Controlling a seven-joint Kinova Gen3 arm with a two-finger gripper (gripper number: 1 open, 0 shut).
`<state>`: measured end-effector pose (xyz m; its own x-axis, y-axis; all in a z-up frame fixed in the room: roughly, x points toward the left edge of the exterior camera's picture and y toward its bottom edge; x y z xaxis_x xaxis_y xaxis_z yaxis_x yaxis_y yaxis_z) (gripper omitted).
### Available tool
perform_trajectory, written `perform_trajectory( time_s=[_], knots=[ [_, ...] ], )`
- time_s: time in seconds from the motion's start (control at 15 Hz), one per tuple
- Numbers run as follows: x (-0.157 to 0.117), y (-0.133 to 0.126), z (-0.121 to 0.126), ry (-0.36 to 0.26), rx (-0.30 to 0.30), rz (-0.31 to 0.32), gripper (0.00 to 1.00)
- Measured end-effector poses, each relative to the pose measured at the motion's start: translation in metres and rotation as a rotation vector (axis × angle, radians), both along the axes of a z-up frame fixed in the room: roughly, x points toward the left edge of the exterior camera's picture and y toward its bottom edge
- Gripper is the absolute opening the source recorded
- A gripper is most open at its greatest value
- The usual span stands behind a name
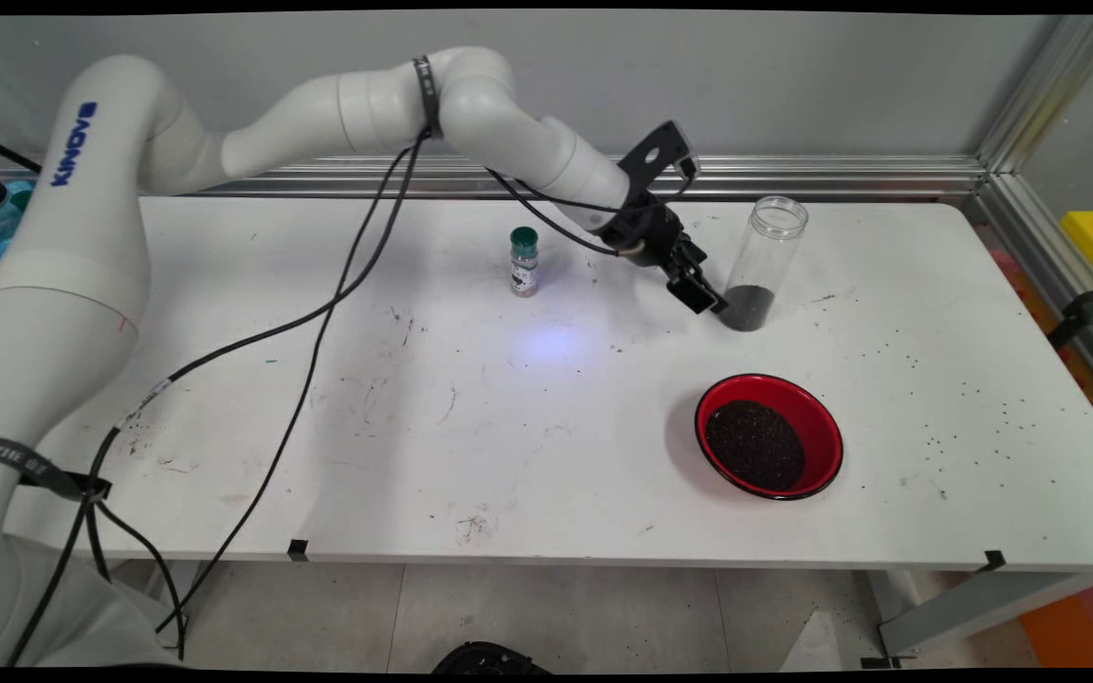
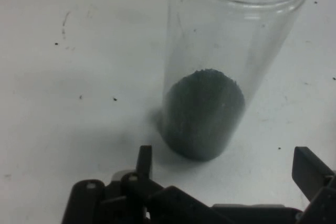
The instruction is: Pick up the black seasoning powder from the table
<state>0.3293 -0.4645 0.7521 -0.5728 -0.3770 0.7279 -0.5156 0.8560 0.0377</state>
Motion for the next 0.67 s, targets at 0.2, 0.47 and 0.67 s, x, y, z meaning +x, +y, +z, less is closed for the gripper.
perform_trajectory(
  time_s=[0.2, 0.47, 0.67],
  knots=[
    [-0.009, -0.008, -0.011, -0.001, 0.001, 0.004, 1.00],
    [-0.019, -0.016, -0.023, 0.005, 0.010, 0.019, 1.00],
    [-0.026, -0.022, -0.032, 0.013, 0.020, 0.032, 1.00]
  ],
)
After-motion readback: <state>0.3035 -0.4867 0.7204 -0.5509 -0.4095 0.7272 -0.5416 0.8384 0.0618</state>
